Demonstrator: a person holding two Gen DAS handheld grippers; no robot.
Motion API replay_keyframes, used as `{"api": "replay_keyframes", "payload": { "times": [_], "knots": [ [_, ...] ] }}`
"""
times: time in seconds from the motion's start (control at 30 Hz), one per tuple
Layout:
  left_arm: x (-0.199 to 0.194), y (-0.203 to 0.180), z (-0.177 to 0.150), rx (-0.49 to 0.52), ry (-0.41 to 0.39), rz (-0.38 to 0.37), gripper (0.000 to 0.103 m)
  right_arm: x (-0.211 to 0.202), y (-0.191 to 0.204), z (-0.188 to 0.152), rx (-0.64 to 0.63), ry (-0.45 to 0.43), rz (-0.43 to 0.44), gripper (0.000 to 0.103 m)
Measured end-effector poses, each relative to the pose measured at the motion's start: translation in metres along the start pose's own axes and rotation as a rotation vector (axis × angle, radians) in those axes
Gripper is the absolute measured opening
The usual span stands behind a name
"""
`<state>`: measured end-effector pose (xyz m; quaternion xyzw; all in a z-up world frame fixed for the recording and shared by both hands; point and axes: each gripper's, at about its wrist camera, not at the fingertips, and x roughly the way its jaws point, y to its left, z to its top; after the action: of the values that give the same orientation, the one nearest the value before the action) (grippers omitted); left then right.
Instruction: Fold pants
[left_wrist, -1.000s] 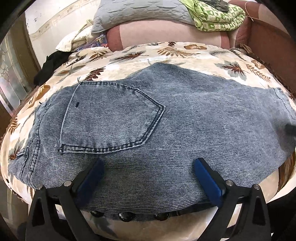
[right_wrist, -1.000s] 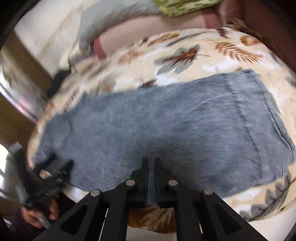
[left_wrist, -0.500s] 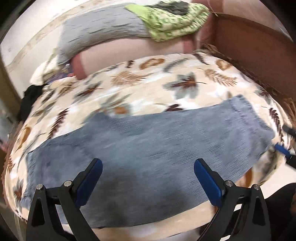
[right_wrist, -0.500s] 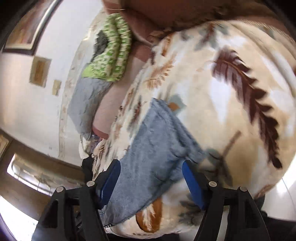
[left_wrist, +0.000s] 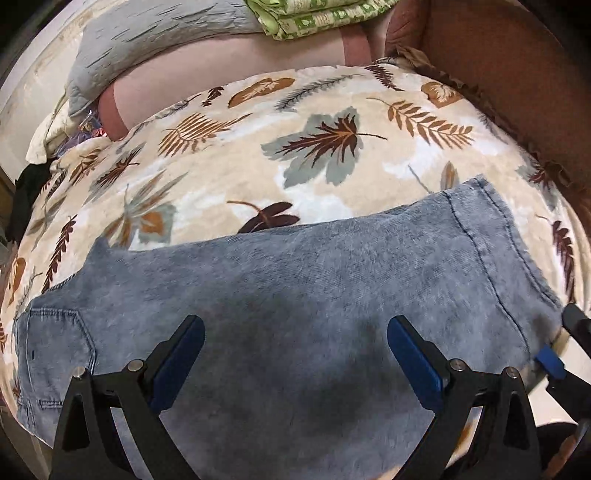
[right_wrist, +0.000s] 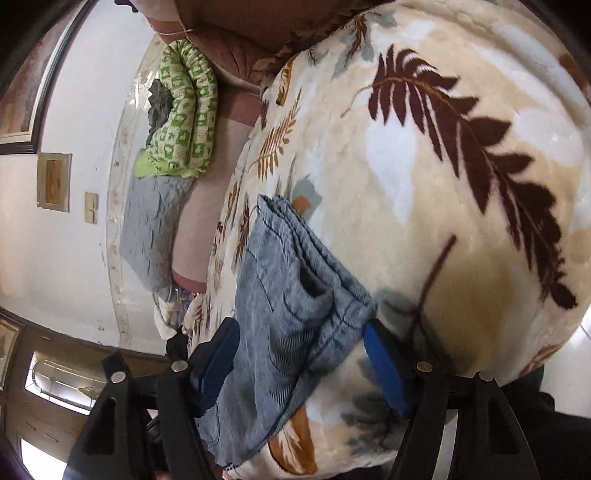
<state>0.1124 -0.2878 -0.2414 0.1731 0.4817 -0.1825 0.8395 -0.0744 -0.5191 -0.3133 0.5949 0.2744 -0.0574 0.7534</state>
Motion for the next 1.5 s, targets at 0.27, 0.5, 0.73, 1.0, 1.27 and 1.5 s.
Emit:
{"api": "replay_keyframes", "payload": {
  "times": [0.27, 0.5, 0.73, 1.0, 1.27, 1.5],
  "knots": [
    [0.03, -0.011, -0.001, 0.015, 0.046, 0.02, 0.102, 0.001, 0.005, 0.004, 0.008, -0.047, 0.04, 0.075],
    [0.033, -0.007, 0.004, 0.014, 0.08, 0.001, 0.103, -0.013, -0.013, 0.006, 0.089, -0.098, 0.045, 0.074],
    [0.032, -0.012, 0.002, 0.033, 0.052, 0.026, 0.103, 0.006, 0.0, 0.006, 0.027, -0.028, 0.045, 0.074],
    [0.031, -0.012, 0.002, 0.046, 0.052, 0.035, 0.103, 0.018, 0.022, -0.001, -0.108, -0.049, -0.102, 0.044],
    [0.015, 0.023, -0.006, -0.009, 0.069, 0.049, 0.103, 0.013, 0.029, -0.005, -0.133, -0.077, -0.09, 0.022],
    [0.007, 0.092, -0.031, -0.094, 0.076, 0.221, 0.103, 0.013, 0.075, -0.027, -0.306, -0.133, -0.093, 0.021]
  ]
}}
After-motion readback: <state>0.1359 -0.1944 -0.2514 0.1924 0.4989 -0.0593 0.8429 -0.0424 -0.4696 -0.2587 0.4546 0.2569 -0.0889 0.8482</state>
